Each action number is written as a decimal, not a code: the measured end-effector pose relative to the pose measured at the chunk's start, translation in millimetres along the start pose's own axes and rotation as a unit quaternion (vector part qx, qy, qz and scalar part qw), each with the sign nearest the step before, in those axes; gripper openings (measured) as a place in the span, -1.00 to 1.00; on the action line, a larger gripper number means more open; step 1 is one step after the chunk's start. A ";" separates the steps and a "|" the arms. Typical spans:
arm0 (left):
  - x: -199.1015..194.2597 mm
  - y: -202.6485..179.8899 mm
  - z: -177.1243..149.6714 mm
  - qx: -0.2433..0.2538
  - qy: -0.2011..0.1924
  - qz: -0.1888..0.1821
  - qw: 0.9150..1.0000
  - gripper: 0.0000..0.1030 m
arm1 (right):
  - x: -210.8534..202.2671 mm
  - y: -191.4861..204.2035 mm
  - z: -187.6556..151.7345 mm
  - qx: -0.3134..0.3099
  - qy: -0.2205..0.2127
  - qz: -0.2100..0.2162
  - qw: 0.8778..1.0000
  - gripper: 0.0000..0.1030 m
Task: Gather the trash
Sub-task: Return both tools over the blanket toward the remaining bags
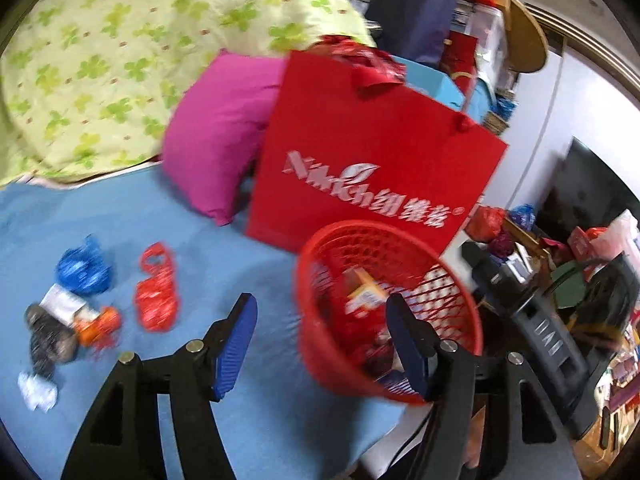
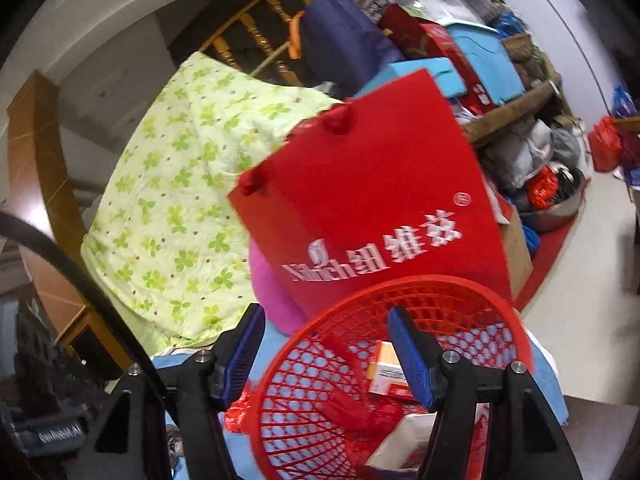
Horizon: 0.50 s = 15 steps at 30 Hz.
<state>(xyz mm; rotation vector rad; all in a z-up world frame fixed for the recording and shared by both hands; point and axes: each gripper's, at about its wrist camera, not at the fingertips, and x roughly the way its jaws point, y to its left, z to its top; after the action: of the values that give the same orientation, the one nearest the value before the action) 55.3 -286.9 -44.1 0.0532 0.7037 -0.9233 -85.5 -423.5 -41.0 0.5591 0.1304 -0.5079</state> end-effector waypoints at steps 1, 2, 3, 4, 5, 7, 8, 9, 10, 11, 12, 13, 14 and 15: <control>-4.4 8.5 -4.8 -0.006 -0.001 0.009 1.000 0.32 | -0.2 6.2 -1.5 -0.008 -0.001 0.005 1.000 0.31; -9.9 19.2 -10.1 -0.013 -0.002 0.020 1.000 0.33 | -0.4 14.2 -3.6 -0.019 -0.003 0.012 1.000 0.31; -14.1 27.4 -13.6 -0.018 -0.002 0.030 0.999 0.33 | -0.7 21.3 -5.9 -0.027 -0.003 0.019 0.999 0.31; -19.5 37.7 -19.2 -0.025 -0.002 0.041 0.999 0.33 | -1.0 28.3 -8.6 -0.035 -0.003 0.027 0.999 0.31; -25.7 50.0 -25.7 -0.032 -0.003 0.056 0.998 0.34 | -1.2 37.6 -12.0 -0.047 -0.003 0.037 0.998 0.31; -35.8 70.9 -36.3 -0.045 -0.003 0.084 0.995 0.34 | -1.8 54.7 -17.8 -0.070 -0.003 0.051 0.996 0.31; -40.5 81.5 -41.6 -0.052 -0.003 0.096 0.994 0.34 | -2.0 64.4 -22.0 -0.083 -0.002 0.061 0.995 0.31; -48.0 97.4 -49.5 -0.066 -0.003 0.112 0.991 0.34 | -1.5 71.4 -25.1 -0.092 0.000 0.068 0.993 0.33; -52.2 107.7 -55.0 -0.075 -0.003 0.122 0.990 0.34 | -0.5 80.8 -29.8 -0.103 0.003 0.079 0.992 0.35; -59.1 122.3 -62.6 -0.089 -0.003 0.138 0.986 0.34 | 1.0 89.6 -35.0 -0.112 0.008 0.088 0.990 0.39; -65.2 134.7 -69.5 -0.100 -0.004 0.152 0.983 0.34 | 3.3 96.5 -39.5 -0.119 0.014 0.094 0.988 0.40; -70.3 144.2 -74.9 -0.108 -0.006 0.163 0.981 0.34 | 6.1 104.2 -44.3 -0.127 0.022 0.100 0.987 0.40; -75.0 152.8 -80.3 -0.115 -0.009 0.172 0.978 0.34 | 9.5 112.2 -49.8 -0.135 0.032 0.105 0.985 0.40; -80.9 162.8 -86.8 -0.122 -0.011 0.185 0.975 0.34 | 11.7 117.5 -54.5 -0.141 0.039 0.108 0.983 0.40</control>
<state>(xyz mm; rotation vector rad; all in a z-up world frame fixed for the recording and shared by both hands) 98.2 -99.8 -105.2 -0.0426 0.7508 -0.4773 -16.3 -313.6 -34.2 0.3103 0.2096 -0.2503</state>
